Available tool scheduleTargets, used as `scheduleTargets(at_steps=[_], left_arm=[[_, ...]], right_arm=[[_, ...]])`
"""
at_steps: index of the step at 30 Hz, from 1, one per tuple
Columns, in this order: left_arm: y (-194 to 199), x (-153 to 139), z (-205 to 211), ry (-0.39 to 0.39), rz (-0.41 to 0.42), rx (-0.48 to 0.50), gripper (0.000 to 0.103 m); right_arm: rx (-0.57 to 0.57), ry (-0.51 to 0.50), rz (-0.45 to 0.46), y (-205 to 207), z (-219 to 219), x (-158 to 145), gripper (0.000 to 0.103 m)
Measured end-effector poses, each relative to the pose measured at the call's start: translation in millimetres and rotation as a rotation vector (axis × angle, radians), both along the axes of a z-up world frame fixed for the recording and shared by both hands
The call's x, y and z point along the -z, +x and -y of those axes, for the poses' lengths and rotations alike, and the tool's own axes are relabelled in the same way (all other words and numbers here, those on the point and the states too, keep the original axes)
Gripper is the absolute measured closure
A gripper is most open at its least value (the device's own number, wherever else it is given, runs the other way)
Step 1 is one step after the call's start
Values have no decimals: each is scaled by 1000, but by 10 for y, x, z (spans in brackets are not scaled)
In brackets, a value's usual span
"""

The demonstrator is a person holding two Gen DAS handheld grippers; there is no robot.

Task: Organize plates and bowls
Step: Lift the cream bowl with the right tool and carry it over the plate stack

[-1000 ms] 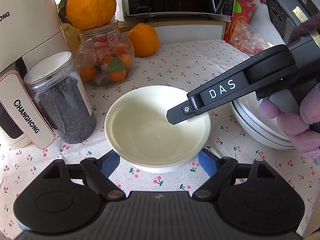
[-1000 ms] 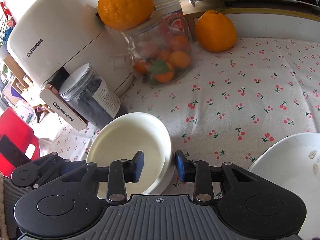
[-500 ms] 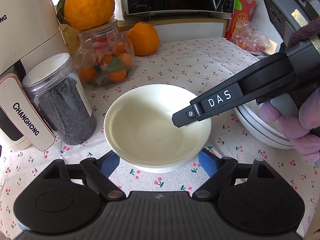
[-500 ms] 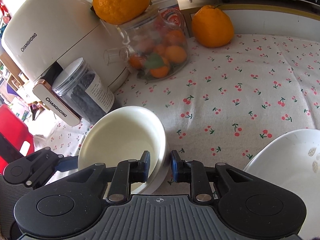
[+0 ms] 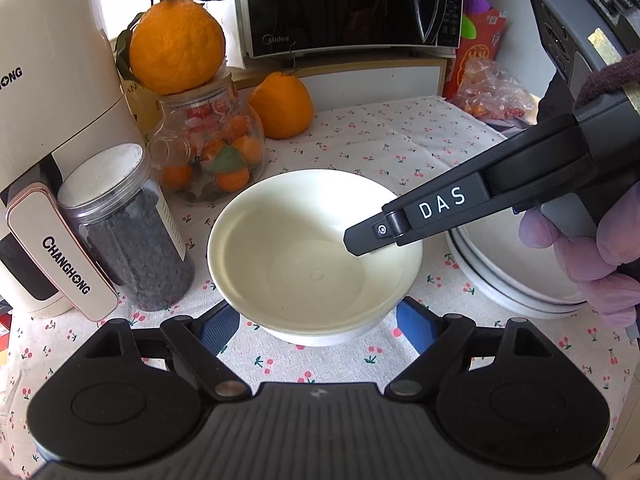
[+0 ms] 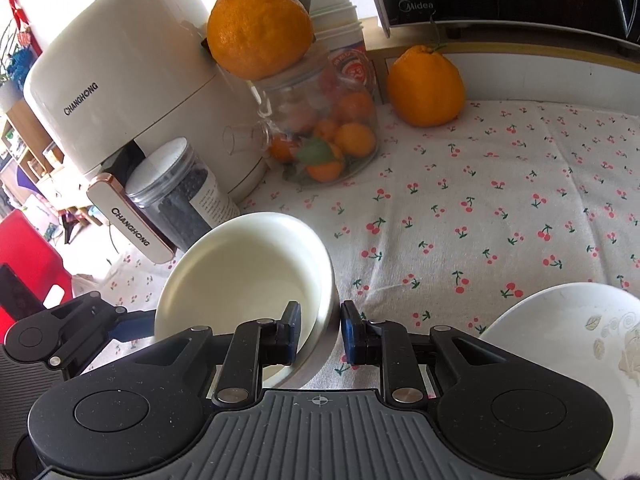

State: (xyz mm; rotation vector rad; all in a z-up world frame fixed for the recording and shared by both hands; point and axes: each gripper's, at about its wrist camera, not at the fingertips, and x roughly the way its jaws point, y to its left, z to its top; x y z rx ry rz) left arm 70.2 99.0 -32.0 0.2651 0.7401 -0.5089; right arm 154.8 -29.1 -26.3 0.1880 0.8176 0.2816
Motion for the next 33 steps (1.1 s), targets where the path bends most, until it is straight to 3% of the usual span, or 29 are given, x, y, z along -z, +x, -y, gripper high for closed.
scheduleTargets(at_steps=[19,33], left_arm=[[-14,-111,266,-29,15,33,20],[-80,-142,713,-20,15,97,22]], right_arm=[[26,7,51,-151,336,-239,82],[56,-3,65,-329,832,-301,82]])
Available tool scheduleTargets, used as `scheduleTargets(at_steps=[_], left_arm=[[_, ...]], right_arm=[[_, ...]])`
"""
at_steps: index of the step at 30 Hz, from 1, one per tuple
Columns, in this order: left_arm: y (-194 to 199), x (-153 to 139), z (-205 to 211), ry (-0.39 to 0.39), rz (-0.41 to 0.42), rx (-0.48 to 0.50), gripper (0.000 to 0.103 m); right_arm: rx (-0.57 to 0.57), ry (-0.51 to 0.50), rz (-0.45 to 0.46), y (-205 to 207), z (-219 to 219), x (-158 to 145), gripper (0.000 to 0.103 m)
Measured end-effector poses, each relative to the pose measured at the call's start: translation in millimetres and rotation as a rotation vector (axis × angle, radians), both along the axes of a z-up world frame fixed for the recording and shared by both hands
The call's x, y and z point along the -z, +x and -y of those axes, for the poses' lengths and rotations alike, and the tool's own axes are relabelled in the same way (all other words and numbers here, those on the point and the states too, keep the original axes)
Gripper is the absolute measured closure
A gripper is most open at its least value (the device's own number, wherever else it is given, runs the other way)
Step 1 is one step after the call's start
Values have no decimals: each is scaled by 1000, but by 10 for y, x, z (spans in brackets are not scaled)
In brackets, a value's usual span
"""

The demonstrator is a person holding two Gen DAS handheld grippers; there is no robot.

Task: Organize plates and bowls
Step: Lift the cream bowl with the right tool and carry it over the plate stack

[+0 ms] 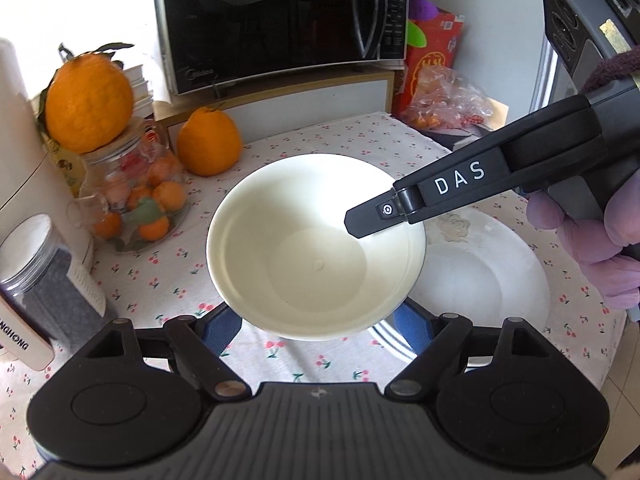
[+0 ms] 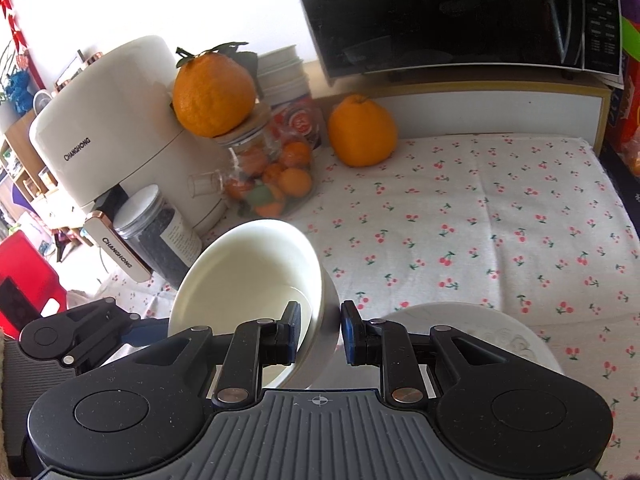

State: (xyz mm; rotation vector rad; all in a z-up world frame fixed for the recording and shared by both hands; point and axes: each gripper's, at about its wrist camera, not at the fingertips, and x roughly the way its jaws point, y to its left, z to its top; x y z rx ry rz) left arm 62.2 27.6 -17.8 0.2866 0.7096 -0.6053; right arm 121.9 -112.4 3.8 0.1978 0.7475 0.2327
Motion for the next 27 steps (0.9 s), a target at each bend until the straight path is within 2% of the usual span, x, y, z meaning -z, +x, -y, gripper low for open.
scheduleTargets(at_steps=[7,17,22,27], left_arm=[[-70,16,282,8,-12,55,22],[-187,98,638,40,-37,149,23],[-198,178,713,67,-66,166,24],[-227,185,756,85,-49,173,25]], right_arm=[[35,9,-21,-130,361,19,81],[88,26,-115,-299,835,166,81],[99,25,-158,-305,910,299,81],[97,13,-160,-311,916,318,81]])
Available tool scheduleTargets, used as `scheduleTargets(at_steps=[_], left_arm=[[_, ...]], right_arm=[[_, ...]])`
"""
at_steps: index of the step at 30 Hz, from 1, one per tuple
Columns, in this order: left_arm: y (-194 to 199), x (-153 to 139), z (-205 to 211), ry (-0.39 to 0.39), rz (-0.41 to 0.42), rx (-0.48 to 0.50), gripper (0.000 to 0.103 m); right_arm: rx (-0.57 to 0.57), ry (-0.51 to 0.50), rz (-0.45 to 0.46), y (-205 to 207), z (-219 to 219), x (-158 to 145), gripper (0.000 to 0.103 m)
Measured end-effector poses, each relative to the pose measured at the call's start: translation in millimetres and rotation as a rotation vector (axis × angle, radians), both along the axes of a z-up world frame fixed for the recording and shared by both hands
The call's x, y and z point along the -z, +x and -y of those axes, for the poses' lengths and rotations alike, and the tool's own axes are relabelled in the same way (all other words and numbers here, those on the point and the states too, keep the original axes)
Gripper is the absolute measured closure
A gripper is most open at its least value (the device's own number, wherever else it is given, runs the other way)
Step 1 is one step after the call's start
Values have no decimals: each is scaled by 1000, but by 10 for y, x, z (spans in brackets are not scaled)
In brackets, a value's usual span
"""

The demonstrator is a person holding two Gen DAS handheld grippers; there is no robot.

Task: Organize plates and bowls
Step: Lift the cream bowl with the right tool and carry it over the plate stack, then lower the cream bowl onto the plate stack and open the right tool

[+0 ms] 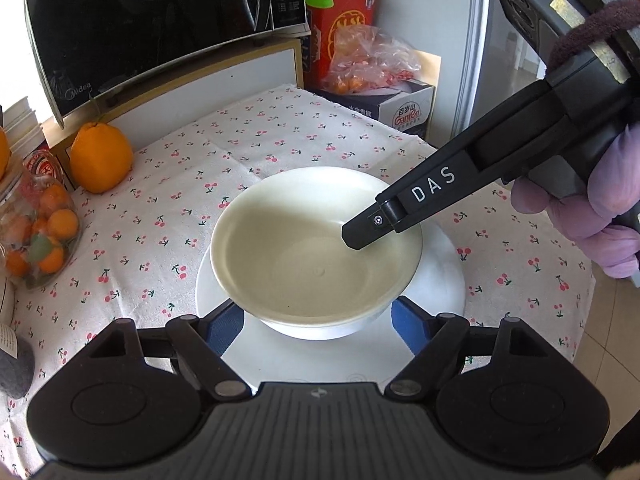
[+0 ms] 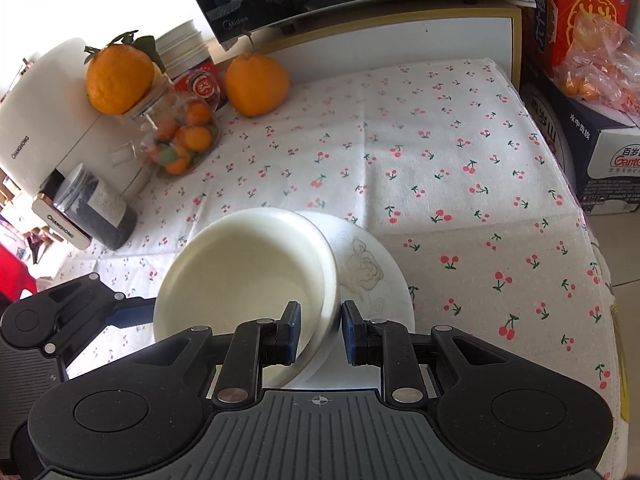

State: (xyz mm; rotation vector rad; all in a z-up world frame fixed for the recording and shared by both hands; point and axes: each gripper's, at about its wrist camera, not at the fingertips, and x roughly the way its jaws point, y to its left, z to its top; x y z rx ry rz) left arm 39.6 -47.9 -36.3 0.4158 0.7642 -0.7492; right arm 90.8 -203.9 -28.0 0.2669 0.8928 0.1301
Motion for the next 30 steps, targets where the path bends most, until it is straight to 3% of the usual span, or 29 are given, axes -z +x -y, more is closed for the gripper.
scheduleTargets(at_steps=[5,10,11,22,28,30], left_arm=[[-4,0,3,1,1,4,24],[-25,4,14,12,-3,10,15],[-27,1,19,21,3,7,14],[-111,-143,-16,-9,-9,-1,13],[-185,-195,7,21,21,-25,12],[-200,-229,-9,15,21,-53,11]], right_arm=[[-4,4,1,-14,-2,-1,79],[-6,14,-3,-20,10,-2,77],[-13,24,-4,-22,12,-4,73],[-21,18,-12,-103,-33,-65,70],[-1,7,17,-170,-17,-178,70],[6,2,38,-218,-7,-243,59]])
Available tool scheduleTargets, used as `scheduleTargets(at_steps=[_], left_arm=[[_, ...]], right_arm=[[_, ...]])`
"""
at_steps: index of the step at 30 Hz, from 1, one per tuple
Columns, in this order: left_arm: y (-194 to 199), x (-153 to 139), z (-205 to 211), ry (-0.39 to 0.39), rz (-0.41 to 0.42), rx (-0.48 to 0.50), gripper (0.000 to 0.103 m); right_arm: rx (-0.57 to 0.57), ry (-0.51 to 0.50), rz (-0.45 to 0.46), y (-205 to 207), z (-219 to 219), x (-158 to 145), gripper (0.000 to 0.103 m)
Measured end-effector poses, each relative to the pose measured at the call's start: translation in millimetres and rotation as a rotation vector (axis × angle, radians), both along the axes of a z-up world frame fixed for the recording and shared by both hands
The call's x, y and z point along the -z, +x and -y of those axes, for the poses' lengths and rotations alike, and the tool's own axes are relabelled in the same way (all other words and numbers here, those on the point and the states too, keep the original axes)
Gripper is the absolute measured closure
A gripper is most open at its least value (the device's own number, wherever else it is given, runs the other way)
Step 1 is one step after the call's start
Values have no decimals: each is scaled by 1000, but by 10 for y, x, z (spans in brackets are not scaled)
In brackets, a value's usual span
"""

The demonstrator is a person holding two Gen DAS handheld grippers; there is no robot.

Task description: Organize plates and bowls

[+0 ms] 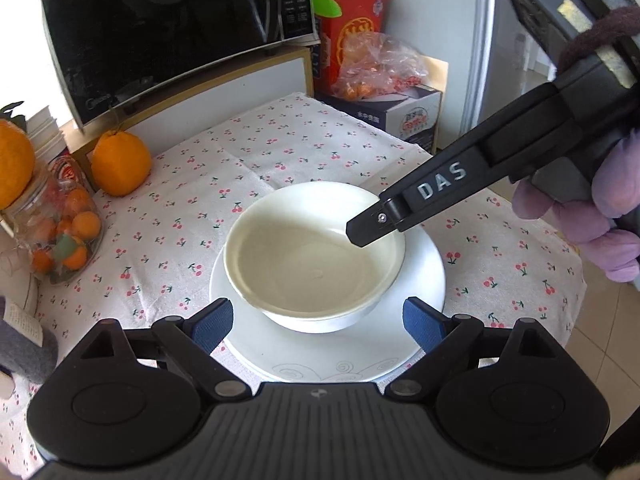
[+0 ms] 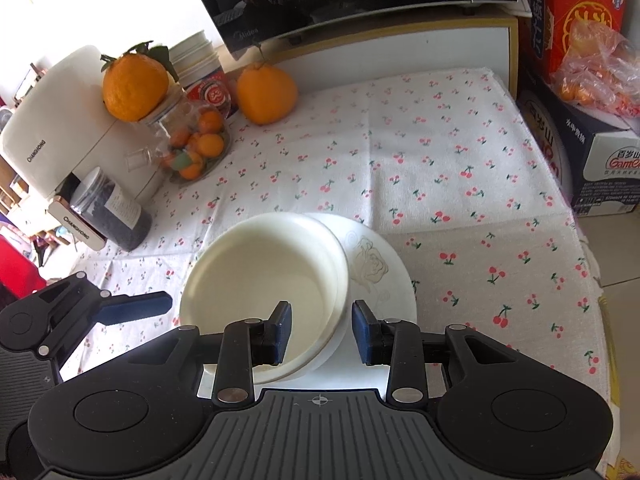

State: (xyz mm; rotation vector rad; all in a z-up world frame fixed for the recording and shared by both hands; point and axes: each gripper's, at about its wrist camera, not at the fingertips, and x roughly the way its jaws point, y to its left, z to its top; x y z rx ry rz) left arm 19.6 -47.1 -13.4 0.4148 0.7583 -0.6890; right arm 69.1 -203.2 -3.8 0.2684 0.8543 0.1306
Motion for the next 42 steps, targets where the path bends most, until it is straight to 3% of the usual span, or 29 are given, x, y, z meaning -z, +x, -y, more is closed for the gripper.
scheduleTargets(at_steps=[6,10,12,18,24,32,42], left_arm=[[-144,-132,-103,-28,14,-83,6],[-223,-182,-199,-40,-2,-158,6],[-254,-230,-254,-46,8,-213,3],[-362,-235,-424,-67,-25,-406,0],[-473,-93,-426,4,-29,-523,0],[-458,-88,-510,-31,-78,-606,0],[-410,-82,-485,-25,-60,-639,0]], right_arm=[[37,-56,66,-229,57,-193,36],[73,-85,81,-422,70,-273,31],[77,-101,101,-560,35,-305,24],[94,-94,127,-925,-77,-254,17],[82,-180,103,-1050,-273,-36,15],[78,-191,97,-955,-359,-4,14],[88,-223,83,-865,-384,32,11]])
